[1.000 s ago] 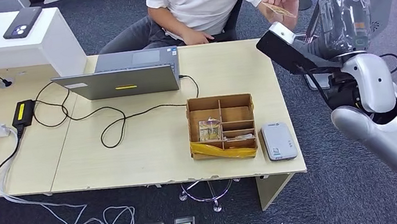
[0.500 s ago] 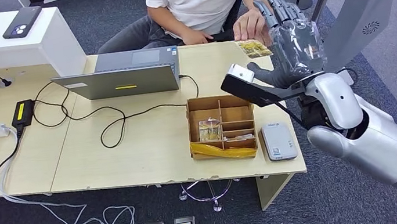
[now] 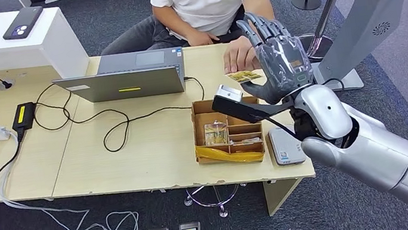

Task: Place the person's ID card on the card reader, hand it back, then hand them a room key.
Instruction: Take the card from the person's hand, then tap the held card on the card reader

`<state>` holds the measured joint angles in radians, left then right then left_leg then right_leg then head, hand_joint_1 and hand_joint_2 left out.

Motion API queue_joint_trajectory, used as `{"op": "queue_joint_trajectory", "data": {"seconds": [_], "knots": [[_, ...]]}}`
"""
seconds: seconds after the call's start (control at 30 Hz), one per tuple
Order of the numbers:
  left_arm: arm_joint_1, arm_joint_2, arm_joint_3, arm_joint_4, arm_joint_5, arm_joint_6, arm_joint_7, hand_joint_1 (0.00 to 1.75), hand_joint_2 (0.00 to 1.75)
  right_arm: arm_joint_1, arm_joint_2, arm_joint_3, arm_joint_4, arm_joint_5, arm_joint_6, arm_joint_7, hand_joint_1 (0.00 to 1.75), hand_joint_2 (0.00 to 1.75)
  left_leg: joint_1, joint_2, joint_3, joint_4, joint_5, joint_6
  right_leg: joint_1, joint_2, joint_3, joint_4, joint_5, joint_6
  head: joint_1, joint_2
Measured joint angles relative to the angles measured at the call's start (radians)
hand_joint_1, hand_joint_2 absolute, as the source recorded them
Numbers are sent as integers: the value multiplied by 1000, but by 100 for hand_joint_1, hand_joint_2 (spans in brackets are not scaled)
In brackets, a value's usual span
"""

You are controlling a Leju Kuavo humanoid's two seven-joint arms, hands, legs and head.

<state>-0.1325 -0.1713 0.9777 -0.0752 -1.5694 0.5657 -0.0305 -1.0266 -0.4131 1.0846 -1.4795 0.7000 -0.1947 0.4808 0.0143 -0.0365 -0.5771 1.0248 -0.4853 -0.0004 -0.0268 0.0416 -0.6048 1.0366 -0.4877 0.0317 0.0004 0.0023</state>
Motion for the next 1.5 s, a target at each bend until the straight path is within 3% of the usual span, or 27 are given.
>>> {"op": "queue_joint_trajectory", "data": {"seconds": [0.13, 0.8, 1.5], "knots": [[0, 0, 0, 0, 0, 0, 0, 0, 0, -5, 10, 9, 19, -9, -1, -8, 175, 175, 0, 0, 0, 0, 0, 0, 0, 0, 0, 0, 0, 0, 0, 0], [0, 1, 2, 0, 0, 1, 0, 0, 0, -22, 34, 24, 70, -31, -13, -14, 175, 175, 0, 0, 0, 0, 0, 0, 0, 0, 0, 0, 0, 0, 0, 0], [0, 2, 7, 0, 0, 8, 0, 0, 0, 24, 1, 25, 107, -95, -37, -5, 175, 175, 0, 0, 0, 0, 0, 0, 0, 0, -1, 0, 0, 0, 0, 0]]}}
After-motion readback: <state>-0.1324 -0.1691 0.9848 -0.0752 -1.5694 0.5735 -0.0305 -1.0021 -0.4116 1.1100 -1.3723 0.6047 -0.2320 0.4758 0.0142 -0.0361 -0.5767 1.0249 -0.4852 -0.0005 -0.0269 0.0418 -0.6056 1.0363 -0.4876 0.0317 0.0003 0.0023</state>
